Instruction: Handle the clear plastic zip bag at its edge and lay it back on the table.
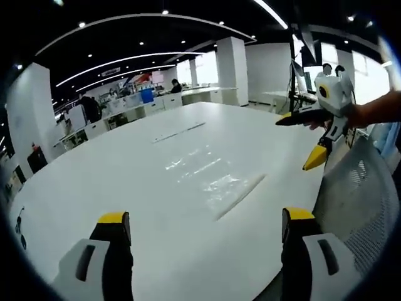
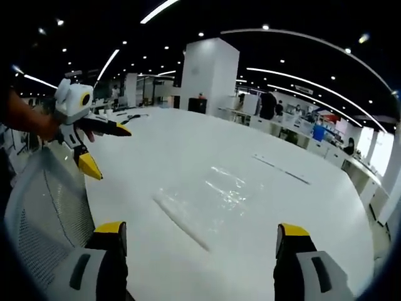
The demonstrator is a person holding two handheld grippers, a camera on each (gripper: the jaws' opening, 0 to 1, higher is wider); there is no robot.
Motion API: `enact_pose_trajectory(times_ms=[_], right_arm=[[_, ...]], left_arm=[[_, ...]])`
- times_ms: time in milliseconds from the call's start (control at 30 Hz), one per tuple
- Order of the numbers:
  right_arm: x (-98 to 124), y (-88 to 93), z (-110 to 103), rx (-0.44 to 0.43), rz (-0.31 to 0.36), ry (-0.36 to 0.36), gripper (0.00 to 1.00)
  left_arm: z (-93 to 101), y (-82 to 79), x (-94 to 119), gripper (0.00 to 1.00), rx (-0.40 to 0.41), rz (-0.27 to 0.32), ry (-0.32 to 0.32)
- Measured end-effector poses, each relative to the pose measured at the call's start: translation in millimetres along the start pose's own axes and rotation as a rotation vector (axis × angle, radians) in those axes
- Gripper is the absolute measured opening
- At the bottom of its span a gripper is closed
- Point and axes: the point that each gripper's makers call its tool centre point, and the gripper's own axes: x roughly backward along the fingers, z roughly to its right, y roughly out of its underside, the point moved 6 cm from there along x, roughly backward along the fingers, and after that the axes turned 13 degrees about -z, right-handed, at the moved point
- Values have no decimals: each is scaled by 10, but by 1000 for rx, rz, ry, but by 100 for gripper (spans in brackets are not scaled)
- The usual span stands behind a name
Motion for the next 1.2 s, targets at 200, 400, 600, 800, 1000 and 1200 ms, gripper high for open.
enact_pose_trajectory(times_ms=[200, 400, 600, 800, 1000, 1200], right_arm=[[11, -3, -9, 11, 2, 6, 100], [-3, -5, 0, 7, 5, 7, 100], [2, -25, -23, 8, 15, 4, 100], [0, -42, -14, 2, 30, 2, 100], [62, 21, 17, -39, 47, 14, 100], [122, 99, 3, -57, 44, 19, 100]], left_arm=[[19, 7, 30, 99, -2, 5, -1], [104, -15, 71, 99, -14, 13, -4], [100, -10, 82, 99, -4, 21, -6], [120, -38, 95, 99, -2, 24, -21], [153, -14, 91, 99, 5, 29, -22], [180, 33, 88, 99, 8, 33, -22]])
